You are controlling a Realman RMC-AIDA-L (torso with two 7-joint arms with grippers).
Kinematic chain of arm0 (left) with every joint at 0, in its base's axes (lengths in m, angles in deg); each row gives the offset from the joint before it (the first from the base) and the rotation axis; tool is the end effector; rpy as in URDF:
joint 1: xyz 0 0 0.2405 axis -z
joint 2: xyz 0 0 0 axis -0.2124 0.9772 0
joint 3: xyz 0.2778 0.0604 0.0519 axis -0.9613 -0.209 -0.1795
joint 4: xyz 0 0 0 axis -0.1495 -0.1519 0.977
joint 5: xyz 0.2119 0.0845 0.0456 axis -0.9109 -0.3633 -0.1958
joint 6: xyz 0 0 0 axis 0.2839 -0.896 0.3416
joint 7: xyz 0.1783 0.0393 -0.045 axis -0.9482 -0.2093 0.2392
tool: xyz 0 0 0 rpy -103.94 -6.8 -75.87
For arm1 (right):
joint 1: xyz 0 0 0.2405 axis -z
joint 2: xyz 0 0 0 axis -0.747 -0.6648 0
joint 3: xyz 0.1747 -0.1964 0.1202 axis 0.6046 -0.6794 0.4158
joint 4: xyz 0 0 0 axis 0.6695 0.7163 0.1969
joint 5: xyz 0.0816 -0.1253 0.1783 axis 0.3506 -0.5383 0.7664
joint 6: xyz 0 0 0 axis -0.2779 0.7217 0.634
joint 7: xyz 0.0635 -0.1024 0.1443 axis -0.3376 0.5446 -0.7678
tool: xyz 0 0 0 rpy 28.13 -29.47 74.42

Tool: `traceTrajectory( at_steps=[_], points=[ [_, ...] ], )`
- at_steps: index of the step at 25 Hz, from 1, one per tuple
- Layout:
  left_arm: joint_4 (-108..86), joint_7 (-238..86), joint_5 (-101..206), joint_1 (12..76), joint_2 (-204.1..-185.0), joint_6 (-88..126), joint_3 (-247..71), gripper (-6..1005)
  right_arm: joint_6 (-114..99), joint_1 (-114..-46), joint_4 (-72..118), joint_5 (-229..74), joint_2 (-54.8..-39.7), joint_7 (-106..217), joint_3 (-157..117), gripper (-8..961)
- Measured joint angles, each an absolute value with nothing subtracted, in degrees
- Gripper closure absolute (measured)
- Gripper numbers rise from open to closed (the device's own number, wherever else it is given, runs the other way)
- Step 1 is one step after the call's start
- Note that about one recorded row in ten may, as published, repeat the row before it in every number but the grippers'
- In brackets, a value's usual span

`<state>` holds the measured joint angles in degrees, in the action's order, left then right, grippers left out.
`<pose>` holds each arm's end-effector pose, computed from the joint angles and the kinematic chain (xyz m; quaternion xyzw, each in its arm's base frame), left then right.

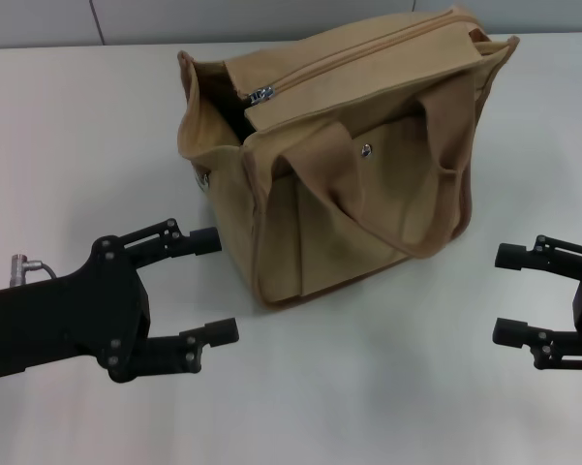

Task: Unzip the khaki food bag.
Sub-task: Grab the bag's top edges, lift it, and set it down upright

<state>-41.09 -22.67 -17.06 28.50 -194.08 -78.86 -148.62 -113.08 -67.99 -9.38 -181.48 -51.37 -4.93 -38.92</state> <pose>-0.2800 0.2710 -0.0408 -0.9134 -0.0472 -0.3964 0.0795 0.3218 0.2700 -0.0091 -0.9256 0.1501 0.3349 0.0928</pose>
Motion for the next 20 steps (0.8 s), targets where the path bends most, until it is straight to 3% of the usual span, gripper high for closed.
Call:
traceTrajectory(
  at_steps=[9,14,20],
  points=[
    [-40.95,-24.40,-16.97,28.11,-196.18,-77.33,-145.59,168,-112.84,-67.90,-9.35,-181.03,-51.51,-4.76,-38.52,110],
    [-39.34,-28.39,-14.84,27.64,-198.76,-70.49,-144.69,174,-112.84,-67.29,-9.37,-180.52,-51.50,-4.77,-37.13,110],
    [-28.06,-39.62,2.53,29.42,-198.91,-66.11,-153.96,196,-113.17,-66.46,-9.34,-180.52,-51.47,-4.73,-35.42,110]
  ],
)
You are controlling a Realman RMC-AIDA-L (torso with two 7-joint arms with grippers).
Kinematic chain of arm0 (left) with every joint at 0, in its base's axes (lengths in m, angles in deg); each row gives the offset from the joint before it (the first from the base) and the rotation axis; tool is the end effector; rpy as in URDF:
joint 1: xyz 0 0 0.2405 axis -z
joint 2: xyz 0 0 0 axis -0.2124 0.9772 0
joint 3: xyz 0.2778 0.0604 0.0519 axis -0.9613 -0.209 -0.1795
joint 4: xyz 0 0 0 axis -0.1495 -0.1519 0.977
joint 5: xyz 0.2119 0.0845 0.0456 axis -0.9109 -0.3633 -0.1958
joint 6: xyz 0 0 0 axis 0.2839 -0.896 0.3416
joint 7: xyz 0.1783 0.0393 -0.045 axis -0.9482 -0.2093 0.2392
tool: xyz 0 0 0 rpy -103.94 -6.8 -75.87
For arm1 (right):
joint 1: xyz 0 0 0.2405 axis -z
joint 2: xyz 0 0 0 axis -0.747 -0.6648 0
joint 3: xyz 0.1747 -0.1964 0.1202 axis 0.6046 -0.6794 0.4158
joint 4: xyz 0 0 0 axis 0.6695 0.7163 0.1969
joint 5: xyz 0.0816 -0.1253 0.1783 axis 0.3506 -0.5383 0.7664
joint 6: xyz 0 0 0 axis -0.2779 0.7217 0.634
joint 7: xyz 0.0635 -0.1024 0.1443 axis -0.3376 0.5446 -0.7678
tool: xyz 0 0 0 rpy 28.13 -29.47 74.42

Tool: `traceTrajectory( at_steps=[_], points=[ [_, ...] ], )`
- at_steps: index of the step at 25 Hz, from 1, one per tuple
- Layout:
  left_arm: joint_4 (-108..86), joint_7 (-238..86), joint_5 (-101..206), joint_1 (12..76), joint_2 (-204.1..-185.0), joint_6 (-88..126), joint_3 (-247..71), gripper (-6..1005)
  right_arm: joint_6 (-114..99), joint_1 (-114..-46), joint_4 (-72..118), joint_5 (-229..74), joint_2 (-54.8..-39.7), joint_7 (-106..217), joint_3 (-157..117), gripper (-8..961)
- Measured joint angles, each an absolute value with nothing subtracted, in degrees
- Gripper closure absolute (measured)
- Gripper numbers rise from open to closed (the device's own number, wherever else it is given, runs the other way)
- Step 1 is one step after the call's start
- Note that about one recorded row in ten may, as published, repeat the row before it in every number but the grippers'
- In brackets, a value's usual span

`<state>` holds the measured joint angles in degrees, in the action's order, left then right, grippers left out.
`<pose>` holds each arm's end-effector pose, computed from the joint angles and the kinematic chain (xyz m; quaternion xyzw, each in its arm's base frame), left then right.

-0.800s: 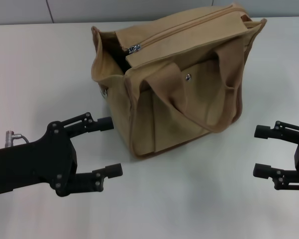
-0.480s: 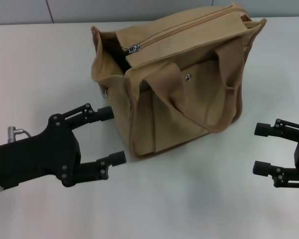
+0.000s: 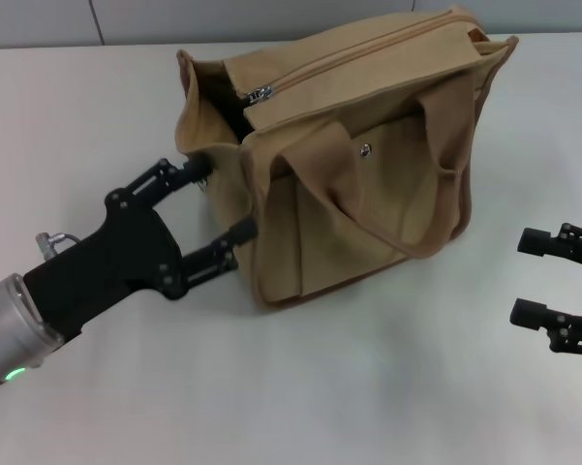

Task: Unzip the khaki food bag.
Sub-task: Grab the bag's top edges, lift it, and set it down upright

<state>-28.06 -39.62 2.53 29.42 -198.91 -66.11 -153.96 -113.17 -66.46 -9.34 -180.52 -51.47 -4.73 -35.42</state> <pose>-0.2852 0.2983 -0.0823 -0.8645 -0.0808 -0.4244 0.2568 0.3301 0.2663 0.0001 -0.9131 0.1630 0.3506 0.1293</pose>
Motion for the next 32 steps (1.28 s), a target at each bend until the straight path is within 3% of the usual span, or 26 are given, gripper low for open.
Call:
traceTrajectory(
  at_steps=[8,16,32],
  points=[
    [-25.82,-43.51,18.21,31.19,-198.93,-62.88,-170.77,226,-112.79,-66.34,-9.01,-180.51,-51.86,-4.60,-34.74,110],
    [-26.65,-43.75,20.96,27.71,-198.78,-65.55,-171.58,256,-112.71,-65.96,-9.01,-180.52,-52.00,-4.57,-33.00,110],
    [-33.41,-46.22,40.85,29.69,-198.89,-49.40,-192.77,316,-112.63,-66.00,-8.65,-180.49,-52.08,-4.56,-30.67,110]
  ],
)
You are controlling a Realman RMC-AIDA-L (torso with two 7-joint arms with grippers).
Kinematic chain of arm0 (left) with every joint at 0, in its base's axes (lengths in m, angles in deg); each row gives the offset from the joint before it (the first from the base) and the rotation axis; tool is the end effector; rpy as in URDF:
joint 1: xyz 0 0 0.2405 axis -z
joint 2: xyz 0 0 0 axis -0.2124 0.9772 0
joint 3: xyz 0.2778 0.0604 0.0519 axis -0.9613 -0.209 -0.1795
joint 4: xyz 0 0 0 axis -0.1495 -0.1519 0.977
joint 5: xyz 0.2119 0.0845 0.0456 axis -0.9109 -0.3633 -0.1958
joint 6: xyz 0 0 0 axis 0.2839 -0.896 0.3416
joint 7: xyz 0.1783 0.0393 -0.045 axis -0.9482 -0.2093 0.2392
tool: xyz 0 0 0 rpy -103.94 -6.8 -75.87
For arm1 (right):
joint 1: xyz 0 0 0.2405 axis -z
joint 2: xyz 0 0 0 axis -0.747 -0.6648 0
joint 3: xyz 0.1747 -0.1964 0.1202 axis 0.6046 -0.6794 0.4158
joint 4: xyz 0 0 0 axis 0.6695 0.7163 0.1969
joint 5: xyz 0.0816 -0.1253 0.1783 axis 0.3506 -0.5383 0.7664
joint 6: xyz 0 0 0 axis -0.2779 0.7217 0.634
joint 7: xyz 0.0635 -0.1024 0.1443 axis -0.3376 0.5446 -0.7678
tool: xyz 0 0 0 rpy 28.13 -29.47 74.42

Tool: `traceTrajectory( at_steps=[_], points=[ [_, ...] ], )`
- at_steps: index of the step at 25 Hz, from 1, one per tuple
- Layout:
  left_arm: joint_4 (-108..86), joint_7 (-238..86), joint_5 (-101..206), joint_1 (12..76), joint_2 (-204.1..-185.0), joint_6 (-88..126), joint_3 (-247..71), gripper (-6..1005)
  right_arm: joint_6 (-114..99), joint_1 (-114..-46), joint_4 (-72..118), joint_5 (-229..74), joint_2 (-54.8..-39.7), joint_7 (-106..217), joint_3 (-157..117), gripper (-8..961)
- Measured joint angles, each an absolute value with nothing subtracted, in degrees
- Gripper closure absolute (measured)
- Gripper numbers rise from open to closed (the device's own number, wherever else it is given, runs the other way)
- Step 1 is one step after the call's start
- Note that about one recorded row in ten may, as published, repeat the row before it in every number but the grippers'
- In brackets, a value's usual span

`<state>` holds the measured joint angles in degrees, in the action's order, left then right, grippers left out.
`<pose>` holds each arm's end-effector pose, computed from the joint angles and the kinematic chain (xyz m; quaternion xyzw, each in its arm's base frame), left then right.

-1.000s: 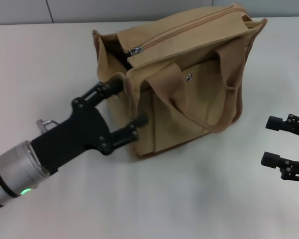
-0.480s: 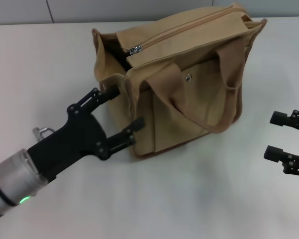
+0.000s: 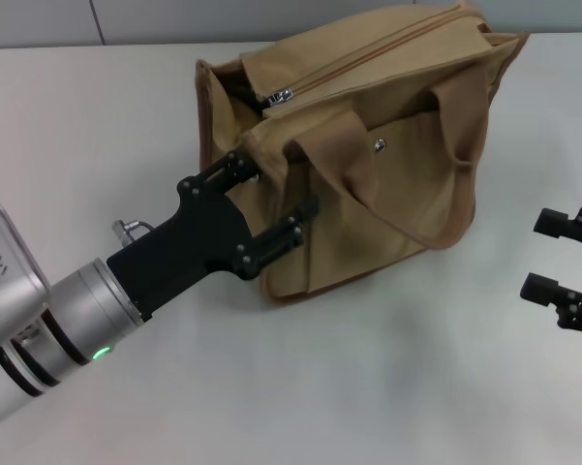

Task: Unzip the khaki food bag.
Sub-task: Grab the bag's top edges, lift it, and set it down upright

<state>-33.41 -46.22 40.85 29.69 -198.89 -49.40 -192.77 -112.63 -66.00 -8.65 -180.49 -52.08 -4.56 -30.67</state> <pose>-0.2536 0.3164 -0.1291 -0.8656 -0.0968 -0.4066 0.2759 0.3354 0.2673 0.0049 -0.8969 0.1780 0.3688 0.1666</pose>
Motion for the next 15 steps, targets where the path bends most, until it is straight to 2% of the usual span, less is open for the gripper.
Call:
traceTrajectory(
  at_steps=[6,11,15],
  points=[
    [-33.51,-46.87,43.35,28.97,-198.95,-48.73,-192.74,338,-112.63,-66.05,-8.49,-180.40,-52.10,-4.57,-29.32,110],
    [-33.34,-46.92,44.78,28.64,-198.93,-48.40,-192.89,563,-112.30,-66.10,-8.48,-180.00,-52.24,-4.56,-28.83,110],
    [-33.93,-46.92,45.27,27.84,-198.92,-48.52,-192.62,800,-112.03,-65.94,-8.48,-179.84,-52.40,-4.57,-28.85,110]
  ],
)
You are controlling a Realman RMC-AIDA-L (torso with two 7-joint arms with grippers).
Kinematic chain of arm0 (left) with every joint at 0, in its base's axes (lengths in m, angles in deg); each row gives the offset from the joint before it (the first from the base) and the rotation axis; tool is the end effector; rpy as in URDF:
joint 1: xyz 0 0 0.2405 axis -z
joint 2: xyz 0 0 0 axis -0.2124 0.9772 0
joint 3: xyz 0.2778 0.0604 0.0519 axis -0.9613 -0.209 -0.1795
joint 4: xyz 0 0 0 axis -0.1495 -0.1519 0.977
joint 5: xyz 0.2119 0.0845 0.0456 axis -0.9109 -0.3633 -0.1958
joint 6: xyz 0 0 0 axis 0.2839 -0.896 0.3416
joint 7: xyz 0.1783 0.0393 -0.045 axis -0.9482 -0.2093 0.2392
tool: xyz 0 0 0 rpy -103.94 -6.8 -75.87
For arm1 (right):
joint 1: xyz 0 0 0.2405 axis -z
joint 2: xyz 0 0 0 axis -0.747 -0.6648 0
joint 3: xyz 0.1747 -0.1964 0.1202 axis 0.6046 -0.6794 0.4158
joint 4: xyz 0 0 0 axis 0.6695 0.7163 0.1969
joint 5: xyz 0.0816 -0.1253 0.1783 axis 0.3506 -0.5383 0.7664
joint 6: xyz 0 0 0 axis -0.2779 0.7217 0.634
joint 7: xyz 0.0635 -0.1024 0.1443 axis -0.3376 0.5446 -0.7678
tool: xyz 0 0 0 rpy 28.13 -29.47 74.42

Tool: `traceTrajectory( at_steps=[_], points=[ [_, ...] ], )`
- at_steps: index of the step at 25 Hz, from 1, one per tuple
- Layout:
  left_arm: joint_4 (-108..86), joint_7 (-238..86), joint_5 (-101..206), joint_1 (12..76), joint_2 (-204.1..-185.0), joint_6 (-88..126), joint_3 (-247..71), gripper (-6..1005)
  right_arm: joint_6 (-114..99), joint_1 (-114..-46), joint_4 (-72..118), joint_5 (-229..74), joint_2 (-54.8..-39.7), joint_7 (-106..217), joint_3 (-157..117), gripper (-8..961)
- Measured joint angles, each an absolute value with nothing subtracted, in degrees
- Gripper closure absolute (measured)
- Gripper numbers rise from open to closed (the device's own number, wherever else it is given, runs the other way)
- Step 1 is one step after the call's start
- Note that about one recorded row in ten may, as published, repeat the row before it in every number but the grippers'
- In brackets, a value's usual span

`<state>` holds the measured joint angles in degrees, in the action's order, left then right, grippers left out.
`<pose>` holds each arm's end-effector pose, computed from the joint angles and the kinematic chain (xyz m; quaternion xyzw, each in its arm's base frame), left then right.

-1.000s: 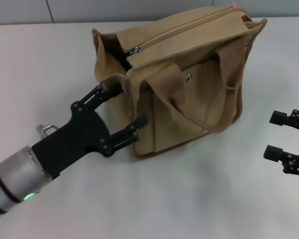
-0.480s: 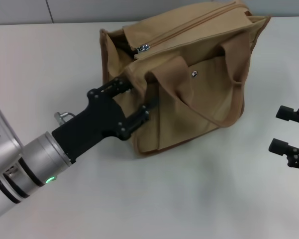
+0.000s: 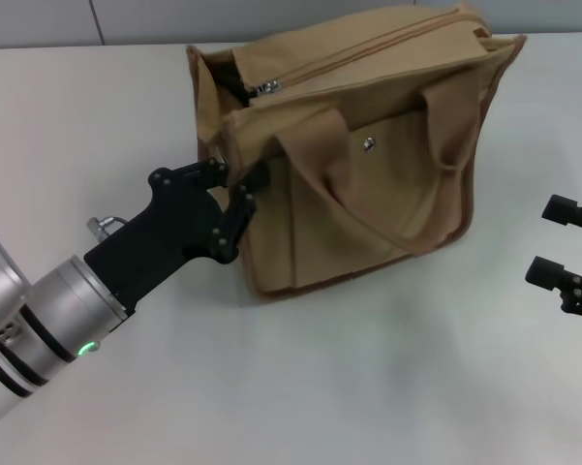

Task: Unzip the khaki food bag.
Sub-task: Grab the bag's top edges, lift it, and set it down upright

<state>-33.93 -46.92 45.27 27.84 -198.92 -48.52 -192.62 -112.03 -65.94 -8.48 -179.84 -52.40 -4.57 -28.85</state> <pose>-0.2641 0.3200 -0.1189 -0.8463 -0.1219 -0.4125 0.3141 0.3369 0.2702 0.0076 -0.8886 0.1827 0.3772 0.1864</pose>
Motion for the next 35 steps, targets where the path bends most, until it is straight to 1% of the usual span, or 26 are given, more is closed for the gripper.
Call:
traceTrajectory(
  at_steps=[7,11,18,21,23,30,32,35],
  points=[
    [-34.47,-46.92,45.53,28.00,-198.80,-48.81,-192.48,873,-111.67,-65.81,-8.48,-179.19,-52.80,-4.47,-26.26,110],
    [-35.73,-46.91,45.25,28.13,-198.37,-49.47,-191.04,914,-112.59,-64.72,-7.03,-173.97,-52.90,-3.72,-21.81,110],
    [-38.16,-46.46,39.00,31.15,-197.10,-52.13,-183.17,914,-112.90,-61.56,5.69,-152.35,-52.93,3.49,-15.44,110],
    [-38.33,-45.89,33.88,33.22,-196.28,-54.44,-177.87,914,-113.33,-61.69,7.78,-148.59,-53.51,4.32,-15.43,110],
    [-38.88,-45.34,30.51,34.54,-195.54,-55.59,-174.96,913,-114.20,-62.76,8.35,-148.14,-53.81,5.68,-15.52,109],
    [-44.21,-42.44,18.91,37.80,-193.04,-57.72,-168.78,913,-115.02,-69.12,14.91,-144.24,-53.85,12.59,-14.91,109],
    [-44.78,-41.41,16.67,38.31,-192.92,-58.40,-168.11,913,-113.97,-71.70,15.63,-143.92,-53.84,13.76,-15.31,109],
    [-45.12,-41.12,13.33,38.64,-193.37,-59.66,-166.93,913,-110.86,-75.41,15.04,-144.57,-53.80,14.64,-16.57,109]
  ],
)
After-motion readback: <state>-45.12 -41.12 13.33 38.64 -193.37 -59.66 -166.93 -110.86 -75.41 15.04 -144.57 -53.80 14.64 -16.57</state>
